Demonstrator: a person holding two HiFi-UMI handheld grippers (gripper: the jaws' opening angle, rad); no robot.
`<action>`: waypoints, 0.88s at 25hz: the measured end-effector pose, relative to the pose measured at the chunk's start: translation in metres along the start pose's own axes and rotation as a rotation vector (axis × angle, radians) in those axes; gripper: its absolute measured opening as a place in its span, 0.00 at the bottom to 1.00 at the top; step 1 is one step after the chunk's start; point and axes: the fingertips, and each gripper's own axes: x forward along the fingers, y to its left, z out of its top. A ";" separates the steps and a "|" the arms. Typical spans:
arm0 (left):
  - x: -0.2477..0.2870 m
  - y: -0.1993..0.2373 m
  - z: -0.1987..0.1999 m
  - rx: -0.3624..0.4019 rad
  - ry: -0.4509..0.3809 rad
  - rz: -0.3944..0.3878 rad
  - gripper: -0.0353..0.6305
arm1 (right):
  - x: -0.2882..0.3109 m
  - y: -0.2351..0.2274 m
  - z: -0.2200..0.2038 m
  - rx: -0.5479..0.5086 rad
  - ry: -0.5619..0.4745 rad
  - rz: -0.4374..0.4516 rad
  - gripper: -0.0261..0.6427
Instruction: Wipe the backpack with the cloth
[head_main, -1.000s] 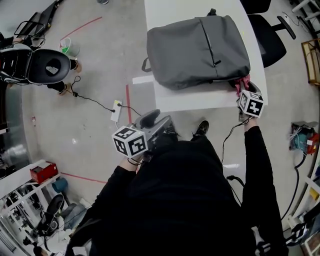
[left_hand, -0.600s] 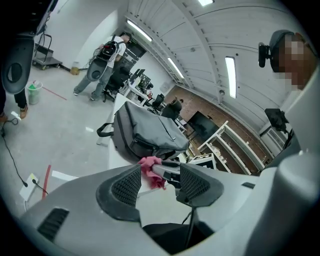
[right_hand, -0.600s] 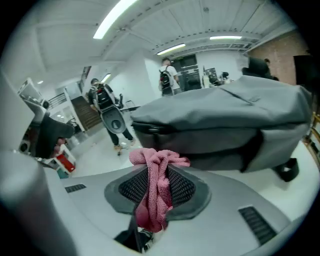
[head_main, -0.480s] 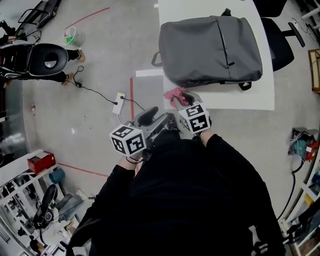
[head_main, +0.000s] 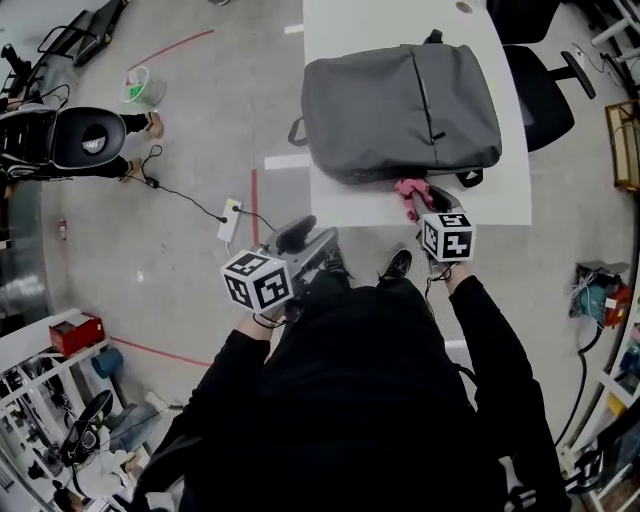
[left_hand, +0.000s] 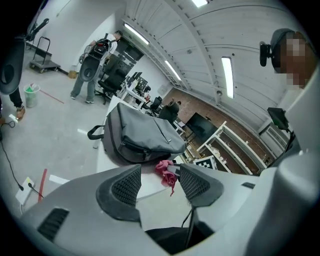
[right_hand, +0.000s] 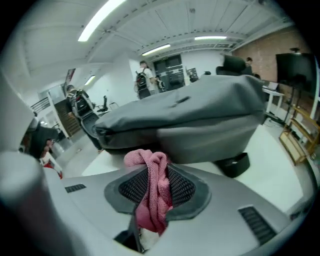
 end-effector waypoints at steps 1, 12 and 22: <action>0.003 -0.006 -0.001 0.007 0.004 -0.004 0.44 | -0.010 -0.031 0.002 0.028 -0.012 -0.053 0.20; 0.037 -0.026 0.015 0.080 -0.053 0.114 0.44 | -0.070 -0.174 0.016 0.142 -0.092 -0.239 0.20; 0.018 0.078 0.068 0.162 -0.102 0.376 0.44 | -0.035 0.018 -0.006 -0.157 0.012 0.219 0.20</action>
